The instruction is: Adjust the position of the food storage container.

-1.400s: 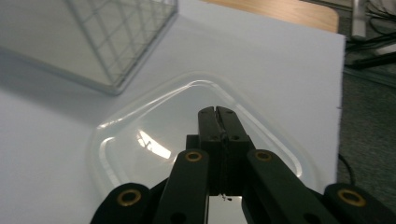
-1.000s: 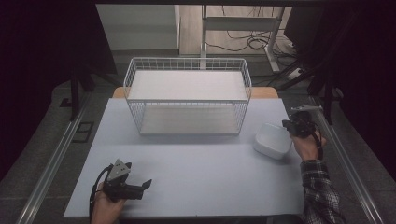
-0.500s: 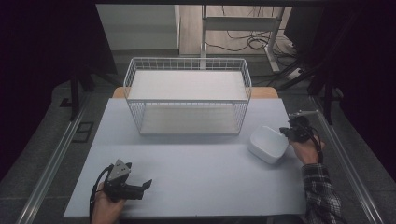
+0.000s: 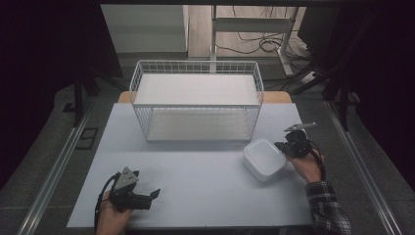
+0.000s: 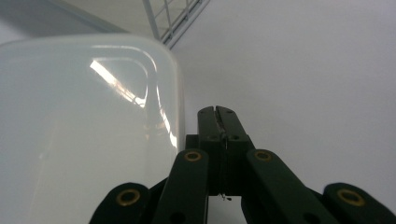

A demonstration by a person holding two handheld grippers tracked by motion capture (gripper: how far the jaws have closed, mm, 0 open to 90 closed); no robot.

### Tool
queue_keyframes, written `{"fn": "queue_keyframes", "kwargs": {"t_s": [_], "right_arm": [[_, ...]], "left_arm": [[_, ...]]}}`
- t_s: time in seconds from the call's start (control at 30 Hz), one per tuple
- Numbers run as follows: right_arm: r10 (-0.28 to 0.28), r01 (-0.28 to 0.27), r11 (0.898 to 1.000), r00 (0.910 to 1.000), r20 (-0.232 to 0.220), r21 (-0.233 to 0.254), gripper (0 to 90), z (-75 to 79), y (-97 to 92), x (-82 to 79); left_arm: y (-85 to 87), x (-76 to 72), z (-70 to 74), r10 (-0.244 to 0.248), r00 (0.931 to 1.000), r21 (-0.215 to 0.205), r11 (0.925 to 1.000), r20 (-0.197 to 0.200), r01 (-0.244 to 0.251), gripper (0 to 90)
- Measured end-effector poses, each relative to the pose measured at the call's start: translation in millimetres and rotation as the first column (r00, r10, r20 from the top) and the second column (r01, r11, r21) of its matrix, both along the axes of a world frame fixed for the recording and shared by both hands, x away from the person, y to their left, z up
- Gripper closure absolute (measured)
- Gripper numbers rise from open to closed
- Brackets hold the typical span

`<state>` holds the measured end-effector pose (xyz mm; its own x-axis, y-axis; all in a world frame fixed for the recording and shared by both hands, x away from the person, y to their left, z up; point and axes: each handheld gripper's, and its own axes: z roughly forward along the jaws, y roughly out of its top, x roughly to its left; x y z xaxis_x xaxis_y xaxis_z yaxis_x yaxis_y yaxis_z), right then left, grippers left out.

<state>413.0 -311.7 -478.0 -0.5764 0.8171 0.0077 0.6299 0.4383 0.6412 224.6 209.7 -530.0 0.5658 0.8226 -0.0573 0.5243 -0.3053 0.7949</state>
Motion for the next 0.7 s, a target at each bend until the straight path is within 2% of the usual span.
{"fn": "queue_keyframes", "kwargs": {"t_s": [0.17,0.2,0.3,0.33,0.43,0.47,0.5,0.6,0.63,0.67,0.7], "right_arm": [[0.03,-0.029,0.999,0.9994,-0.015,0.024,89.1,-2.0,11.6,-0.7],[0.053,-0.053,0.998,0.9983,-0.022,0.03,89.1,-2.6,19.6,-6.8],[0.069,-0.068,0.997,0.9973,-0.025,0.037,89.1,-3.2,26.0,-13.4],[0.074,-0.072,0.995,0.9967,-0.034,0.063,89.0,-4.7,34.1,-22.8],[0.089,-0.086,0.993,0.9951,-0.041,0.081,88.9,-6.4,42.0,-31.6],[0.101,-0.096,0.991,0.9935,-0.051,0.091,89.0,-8.0,50.0,-41.0],[0.101,-0.096,0.991,0.9935,-0.051,0.091,89.0,-8.0,50.0,-41.0],[0.112,-0.106,0.99,0.9915,-0.065,0.098,88.8,-11.0,62.8,-62.1],[0.112,-0.106,0.99,0.9915,-0.065,0.098,88.8,-11.0,62.8,-62.1],[0.116,-0.109,0.99,0.9909,-0.069,0.091,88.7,-12.9,66.7,-74.0],[0.116,-0.109,0.99,0.9909,-0.069,0.091,88.7,-12.9,66.7,-74.0]], "left_arm": [[-0.1,0.5,-0.5,0.002,1.0,0.0,1.0,-0.004,-0.002,0.0],[-0.1,0.6,-0.6,0.002,1.0,0.0,1.0,-0.004,-0.002,0.1],[-0.4,0.4,-0.4,-0.003,1.0,-0.001,1.0,-0.004,0.003,0.1],[-0.6,0.5,-0.4,-0.003,1.0,-0.003,1.0,-0.004,0.003,0.1],[-1.1,0.6,-0.4,-0.006,1.0,-0.004,1.0,-0.004,0.006,0.1],[-1.2,0.6,-0.3,-0.007,1.0,-0.004,1.0,-0.004,0.007,0.1],[-1.3,0.6,-0.2,-0.008,1.0,-0.005,1.0,-0.003,0.008,0.1],[-1.5,0.2,0.3,-0.01,0.9999,-0.009,0.9999,-0.002,0.01,0.1],[-1.5,0.2,0.3,-0.01,0.9999,-0.009,0.9999,-0.002,0.01,0.1],[-1.6,-0.1,0.6,-0.009,1.0,-0.007,0.9999,-0.001,0.009,0.1],[-1.6,-0.1,0.6,-0.009,1.0,-0.007,0.9999,-0.001,0.009,0.1]]}}
